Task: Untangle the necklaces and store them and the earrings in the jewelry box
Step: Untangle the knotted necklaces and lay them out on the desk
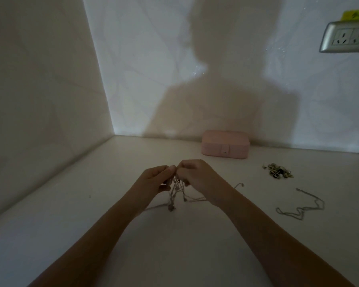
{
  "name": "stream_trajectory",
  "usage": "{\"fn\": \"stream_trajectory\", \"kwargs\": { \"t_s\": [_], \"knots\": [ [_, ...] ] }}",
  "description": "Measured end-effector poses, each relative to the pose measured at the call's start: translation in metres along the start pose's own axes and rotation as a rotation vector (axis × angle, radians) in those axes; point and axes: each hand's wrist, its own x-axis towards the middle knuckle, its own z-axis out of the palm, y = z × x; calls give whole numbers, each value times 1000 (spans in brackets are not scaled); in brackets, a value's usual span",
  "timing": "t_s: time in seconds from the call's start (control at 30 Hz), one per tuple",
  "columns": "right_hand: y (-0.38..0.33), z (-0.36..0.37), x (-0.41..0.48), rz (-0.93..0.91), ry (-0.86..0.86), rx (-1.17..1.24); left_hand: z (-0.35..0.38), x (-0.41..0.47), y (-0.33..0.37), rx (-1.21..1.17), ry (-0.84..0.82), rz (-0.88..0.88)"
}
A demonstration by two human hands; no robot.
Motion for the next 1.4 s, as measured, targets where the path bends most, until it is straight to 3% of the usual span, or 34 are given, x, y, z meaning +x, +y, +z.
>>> {"fn": "stream_trajectory", "kwargs": {
  "t_s": [0.1,0.2,0.33,0.43,0.63,0.87,0.93,1.03,1.1,1.13,1.2,1.3,1.4],
  "knots": [
    [0,-7,1,193,-195,633,-1,-1,3,-28,-19,-10],
    [1,-11,2,204,-325,768,-3,0,5,-210,32,-84],
    [-4,-19,5,120,-143,990,-20,5,10,-685,87,-108],
    [0,-32,12,183,-32,1223,-34,5,13,-845,82,-87],
    [17,-55,21,247,-152,1119,-48,7,7,-747,179,-149],
    [40,-80,30,304,119,986,-42,3,4,-663,28,-244],
    [44,-81,32,300,267,713,-39,2,2,-646,1,-321],
    [51,-83,30,283,455,38,-33,1,0,-588,-27,-407],
    [54,-82,29,264,401,-395,-28,0,0,-547,-46,-417],
    [54,-78,27,231,326,-503,-27,1,-2,-526,-59,-414],
    [48,-63,24,88,215,-454,-24,0,-2,-467,-80,-407],
    [32,-32,17,-167,20,-148,-20,-1,-1,-387,-100,-405],
    [24,-10,11,-239,-122,-52,-16,-3,1,-298,-81,-395]
  ]
}}
